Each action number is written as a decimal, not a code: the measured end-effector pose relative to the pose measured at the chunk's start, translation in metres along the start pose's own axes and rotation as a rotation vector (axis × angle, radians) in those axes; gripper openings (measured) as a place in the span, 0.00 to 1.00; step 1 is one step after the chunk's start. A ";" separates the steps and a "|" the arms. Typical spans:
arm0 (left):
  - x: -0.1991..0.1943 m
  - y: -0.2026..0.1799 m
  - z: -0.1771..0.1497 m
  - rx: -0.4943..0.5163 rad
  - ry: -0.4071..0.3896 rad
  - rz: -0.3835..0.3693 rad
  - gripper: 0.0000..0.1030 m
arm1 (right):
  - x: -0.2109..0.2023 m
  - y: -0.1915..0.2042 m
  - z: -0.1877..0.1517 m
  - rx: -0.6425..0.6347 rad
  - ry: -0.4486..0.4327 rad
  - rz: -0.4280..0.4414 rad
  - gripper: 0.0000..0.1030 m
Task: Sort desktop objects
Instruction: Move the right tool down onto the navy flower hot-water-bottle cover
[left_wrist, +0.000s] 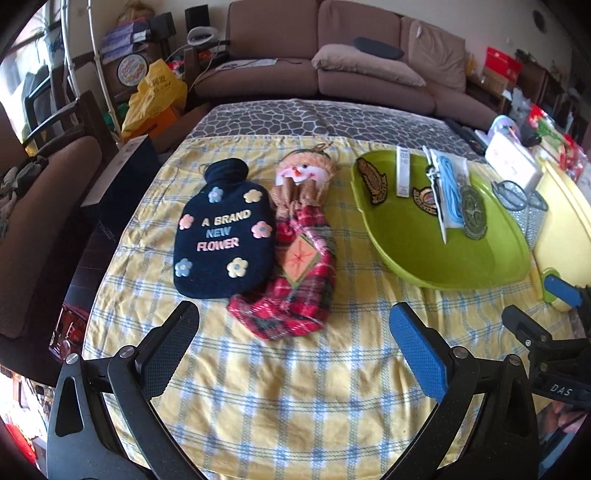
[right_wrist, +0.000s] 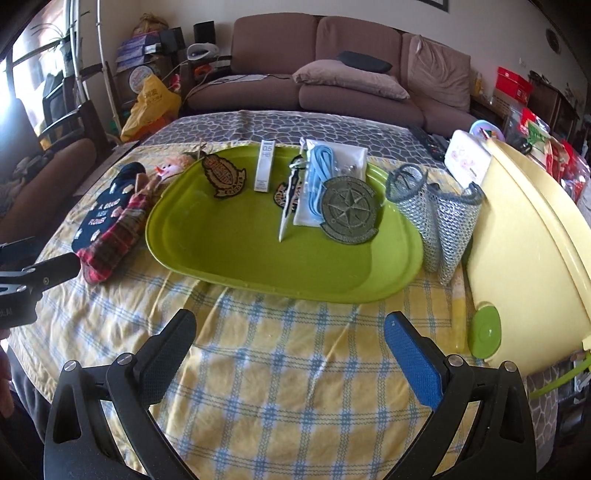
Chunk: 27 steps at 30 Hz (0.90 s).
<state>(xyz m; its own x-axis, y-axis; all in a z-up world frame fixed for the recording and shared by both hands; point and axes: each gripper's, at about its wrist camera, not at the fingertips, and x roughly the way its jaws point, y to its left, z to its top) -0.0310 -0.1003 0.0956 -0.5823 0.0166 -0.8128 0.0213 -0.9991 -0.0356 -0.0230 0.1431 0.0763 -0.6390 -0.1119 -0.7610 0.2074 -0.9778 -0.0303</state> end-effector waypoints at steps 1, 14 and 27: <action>0.001 0.011 0.005 -0.022 0.004 -0.004 1.00 | 0.000 0.007 0.004 -0.012 -0.005 0.011 1.00; 0.048 0.134 0.038 -0.302 0.046 -0.081 0.98 | 0.007 0.078 0.088 -0.009 -0.030 0.283 0.96; 0.107 0.152 0.037 -0.388 0.173 -0.209 0.51 | 0.087 0.149 0.125 0.119 0.170 0.520 0.35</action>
<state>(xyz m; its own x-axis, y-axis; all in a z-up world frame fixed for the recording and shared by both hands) -0.1198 -0.2521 0.0249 -0.4632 0.2548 -0.8489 0.2391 -0.8863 -0.3965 -0.1397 -0.0347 0.0866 -0.3444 -0.5645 -0.7502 0.3723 -0.8157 0.4428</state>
